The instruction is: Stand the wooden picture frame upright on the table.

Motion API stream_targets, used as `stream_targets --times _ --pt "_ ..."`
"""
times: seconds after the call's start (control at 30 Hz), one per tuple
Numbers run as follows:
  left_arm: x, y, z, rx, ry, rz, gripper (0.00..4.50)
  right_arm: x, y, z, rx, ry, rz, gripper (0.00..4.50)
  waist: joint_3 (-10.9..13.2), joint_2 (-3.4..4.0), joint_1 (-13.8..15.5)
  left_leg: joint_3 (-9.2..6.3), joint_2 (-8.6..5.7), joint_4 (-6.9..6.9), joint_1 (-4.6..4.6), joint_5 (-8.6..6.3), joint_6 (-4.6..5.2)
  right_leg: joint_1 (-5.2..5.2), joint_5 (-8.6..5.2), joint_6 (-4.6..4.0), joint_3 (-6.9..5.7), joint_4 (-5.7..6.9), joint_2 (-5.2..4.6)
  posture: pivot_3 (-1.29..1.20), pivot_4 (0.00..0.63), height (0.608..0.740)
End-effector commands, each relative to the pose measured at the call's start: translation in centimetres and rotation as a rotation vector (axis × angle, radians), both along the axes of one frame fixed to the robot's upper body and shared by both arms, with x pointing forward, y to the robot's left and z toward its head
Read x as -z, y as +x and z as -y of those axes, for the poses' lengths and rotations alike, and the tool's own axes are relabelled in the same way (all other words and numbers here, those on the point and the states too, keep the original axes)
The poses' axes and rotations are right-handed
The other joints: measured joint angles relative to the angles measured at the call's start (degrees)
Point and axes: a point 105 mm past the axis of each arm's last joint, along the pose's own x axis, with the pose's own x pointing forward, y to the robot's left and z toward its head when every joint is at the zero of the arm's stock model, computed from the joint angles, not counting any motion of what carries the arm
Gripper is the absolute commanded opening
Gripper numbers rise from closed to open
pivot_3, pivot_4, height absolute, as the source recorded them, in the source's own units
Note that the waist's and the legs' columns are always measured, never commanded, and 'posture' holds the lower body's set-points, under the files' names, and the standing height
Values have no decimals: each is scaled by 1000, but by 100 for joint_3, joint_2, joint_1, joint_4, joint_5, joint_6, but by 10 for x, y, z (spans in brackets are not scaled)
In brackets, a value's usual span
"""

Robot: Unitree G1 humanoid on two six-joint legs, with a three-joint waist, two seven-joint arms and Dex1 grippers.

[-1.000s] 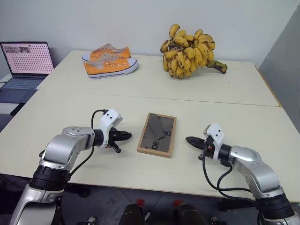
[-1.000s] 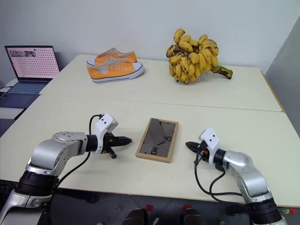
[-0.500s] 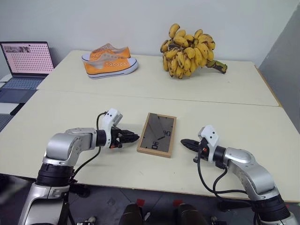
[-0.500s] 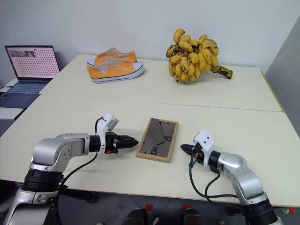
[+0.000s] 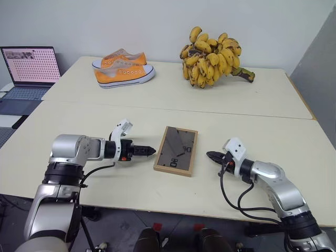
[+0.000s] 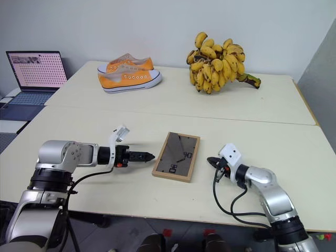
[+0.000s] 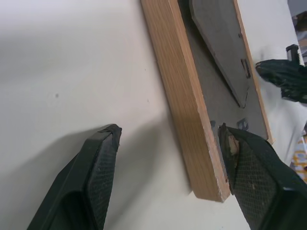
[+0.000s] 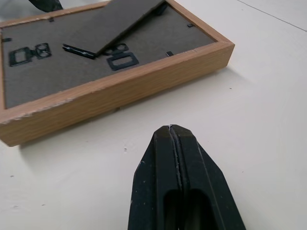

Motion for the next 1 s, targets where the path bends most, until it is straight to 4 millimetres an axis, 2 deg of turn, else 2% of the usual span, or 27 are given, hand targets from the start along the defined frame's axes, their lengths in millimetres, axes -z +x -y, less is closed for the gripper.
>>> stream_targets --times 0.03,0.27,0.47,0.8,1.0 --pt "10 -2 12 42 -2 -58 3441 -4 7 -7 -15 -5 58 0 0 0 6 0 -2 0 0 0 0 0 0 0 1 0 -1 0 150 740" --pt "5 -14 30 152 -46 -96 3441 5 17 -18 -3 -1 65 0 0 1 5 0 -2 0 1 0 0 3 0 -1 1 0 -3 0 150 740" --pt "2 -17 35 181 -77 -110 3441 10 23 -27 5 8 68 0 -1 1 -11 0 1 0 1 0 -1 1 1 -1 1 2 -1 0 150 740" --pt "3 -16 45 192 -114 -120 3441 2 31 -60 -12 75 90 0 -1 1 -38 0 1 0 3 0 -1 1 1 -1 0 6 -1 0 150 740" --pt "3 -11 44 152 -126 -123 3441 5 30 -58 -5 57 100 0 -1 1 -33 0 1 -1 3 0 -1 2 1 -1 0 6 -2 0 150 740"
